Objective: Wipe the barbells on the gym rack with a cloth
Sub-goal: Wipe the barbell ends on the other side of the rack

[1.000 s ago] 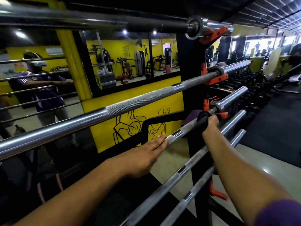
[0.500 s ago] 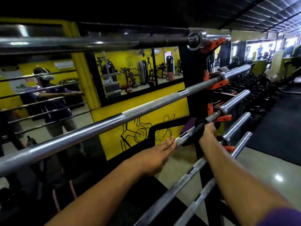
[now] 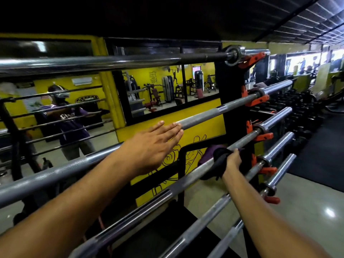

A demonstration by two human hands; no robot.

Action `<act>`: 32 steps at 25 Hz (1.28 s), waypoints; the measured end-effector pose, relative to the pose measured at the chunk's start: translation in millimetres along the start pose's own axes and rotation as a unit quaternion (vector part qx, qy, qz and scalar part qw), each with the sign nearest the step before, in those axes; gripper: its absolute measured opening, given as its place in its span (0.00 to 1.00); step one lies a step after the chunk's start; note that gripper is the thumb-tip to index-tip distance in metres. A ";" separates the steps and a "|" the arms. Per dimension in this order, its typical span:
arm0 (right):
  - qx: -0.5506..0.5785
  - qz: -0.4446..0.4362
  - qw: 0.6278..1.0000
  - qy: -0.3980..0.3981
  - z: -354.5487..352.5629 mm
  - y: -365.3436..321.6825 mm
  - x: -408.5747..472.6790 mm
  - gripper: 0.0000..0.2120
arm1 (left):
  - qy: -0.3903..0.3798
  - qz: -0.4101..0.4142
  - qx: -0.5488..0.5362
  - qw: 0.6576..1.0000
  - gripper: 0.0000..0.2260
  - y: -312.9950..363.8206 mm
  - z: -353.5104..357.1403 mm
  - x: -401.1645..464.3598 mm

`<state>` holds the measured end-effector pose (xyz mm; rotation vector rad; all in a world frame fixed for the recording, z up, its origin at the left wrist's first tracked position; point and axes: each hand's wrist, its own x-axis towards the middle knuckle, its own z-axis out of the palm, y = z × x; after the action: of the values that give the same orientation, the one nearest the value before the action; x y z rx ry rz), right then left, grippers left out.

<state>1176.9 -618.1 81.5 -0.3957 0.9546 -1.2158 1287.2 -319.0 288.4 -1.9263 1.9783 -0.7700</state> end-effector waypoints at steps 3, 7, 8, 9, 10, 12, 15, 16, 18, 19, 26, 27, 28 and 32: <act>-0.018 0.054 0.998 0.015 9.5 -19.6 -65.4 0.32 | -0.038 0.004 -0.012 0.999 0.30 -8.2 -4.3 -0.2; -0.010 0.077 0.997 -0.009 8.5 39.7 -136.9 0.27 | -0.031 0.012 -0.053 0.998 0.31 -13.2 -6.5 3.4; -0.006 0.075 0.997 -0.023 7.9 55.8 -151.0 0.25 | -0.028 0.014 -0.053 0.998 0.31 -12.7 -6.6 3.5; -0.002 0.070 0.997 -0.033 7.3 69.6 -157.9 0.26 | -0.026 0.014 -0.051 0.998 0.31 -12.0 -6.0 2.8; 0.000 0.056 0.998 -0.036 9.2 79.8 -157.6 0.26 | -0.022 0.014 -0.048 0.999 0.32 -11.7 -6.6 2.0; -0.021 0.039 0.998 -0.039 10.1 72.1 -142.6 0.26 | -0.012 0.017 -0.043 0.999 0.32 -11.2 -7.8 1.0; -0.051 0.019 0.999 0.000 13.5 22.9 -104.1 0.29 | -0.009 0.015 -0.046 0.999 0.33 -11.1 -9.1 -1.5; -0.058 0.011 0.998 0.005 13.5 4.8 -89.3 0.28 | -0.008 0.013 -0.047 0.999 0.34 -11.2 -9.9 -2.3; -0.062 -0.006 0.998 0.021 12.9 -18.6 -66.6 0.27 | -0.008 0.010 -0.053 0.999 0.35 -9.9 -10.7 -2.0; -0.062 -0.009 0.998 0.028 12.8 -21.8 -61.3 0.28 | -0.007 0.011 -0.055 0.998 0.35 -10.3 -10.6 -1.3; -0.025 0.032 0.999 -0.006 9.1 35.9 -148.8 0.28 | -0.005 0.011 -0.047 0.999 0.35 -7.9 -12.5 -1.5; -0.028 0.033 0.999 -0.011 8.4 48.2 -172.0 0.28 | -0.002 0.009 -0.047 0.999 0.34 -7.3 -12.6 -1.3; -0.036 0.042 0.998 -0.019 8.9 64.2 -191.2 0.28 | 0.002 0.008 -0.047 0.999 0.34 -7.0 -12.7 -1.0; -0.033 0.052 0.997 -0.044 6.1 94.5 -225.7 0.27 | 0.007 0.004 -0.028 1.000 0.34 -7.5 -9.1 -3.2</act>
<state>1230.7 -380.9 108.7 -0.4418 0.9300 -1.0659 1288.7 -314.0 299.4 -1.9492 2.0356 -0.7352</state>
